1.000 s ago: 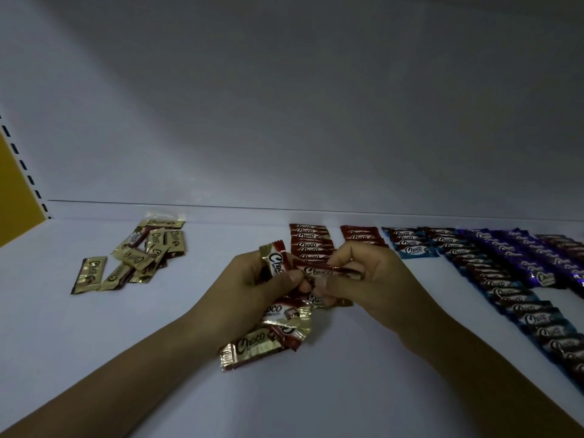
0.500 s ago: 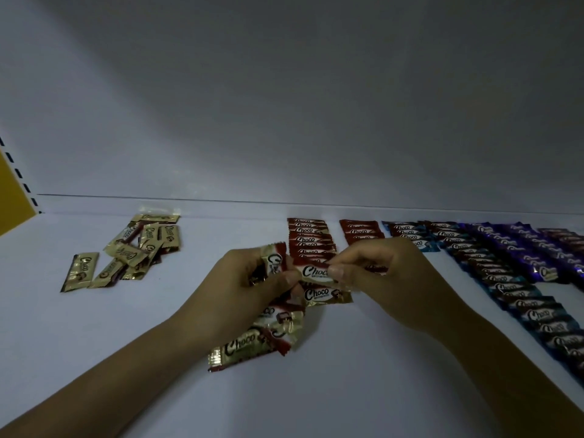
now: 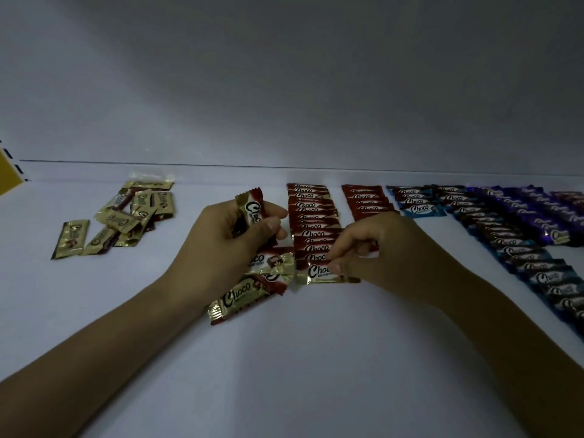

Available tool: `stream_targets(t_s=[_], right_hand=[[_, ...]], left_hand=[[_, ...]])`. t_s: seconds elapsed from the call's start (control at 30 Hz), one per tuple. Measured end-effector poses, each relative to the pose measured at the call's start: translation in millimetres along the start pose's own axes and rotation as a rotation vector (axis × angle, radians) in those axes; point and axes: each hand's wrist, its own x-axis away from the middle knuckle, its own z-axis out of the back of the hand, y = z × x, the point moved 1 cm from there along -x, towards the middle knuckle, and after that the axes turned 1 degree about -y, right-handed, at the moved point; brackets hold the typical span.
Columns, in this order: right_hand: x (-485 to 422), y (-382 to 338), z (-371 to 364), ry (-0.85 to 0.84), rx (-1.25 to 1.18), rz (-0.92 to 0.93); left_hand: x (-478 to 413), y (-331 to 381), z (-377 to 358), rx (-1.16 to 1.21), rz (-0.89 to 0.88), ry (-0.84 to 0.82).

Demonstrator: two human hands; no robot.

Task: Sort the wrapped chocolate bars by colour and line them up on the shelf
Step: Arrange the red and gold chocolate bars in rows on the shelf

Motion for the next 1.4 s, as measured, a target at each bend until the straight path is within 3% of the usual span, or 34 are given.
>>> stream_targets(t_s=[0.43,0.53,0.63,0.7,0.83,1.0,1.2,1.3,1.4], right_hand=[[0,5,-5,0.094,0.036,0.043],[0,-9,-5,0.155,-0.174,0.108],[-1,-25,-17,0.061,-0.393,0.076],[-2,-33,-30,0.005,-0.472,0.062],[-4,-40,-39,0.111,-0.457,0.085],[-7,-41,-39,0.154,-0.468,0.1],[-12,-38,-35,0.189,-0.518,0.021],[-14,-39,-31,0.193,-0.579,0.016],[-13,-40,-28,0.188,-0.668,-0.019]], left_hand=[[-3,-2,-2,-0.019,-0.084,0.076],[-2,1,-4,-0.007,-0.114,0.115],[-1,4,-7,-0.008,-0.148,0.139],[0,6,-9,0.137,-0.077,0.151],[-1,10,-10,0.533,0.233,0.144],[-4,9,-12,0.636,0.33,0.093],[0,9,-16,0.519,0.345,-0.069],[1,9,-19,0.425,0.26,-0.178],[2,8,-20,0.37,0.2,-0.177]])
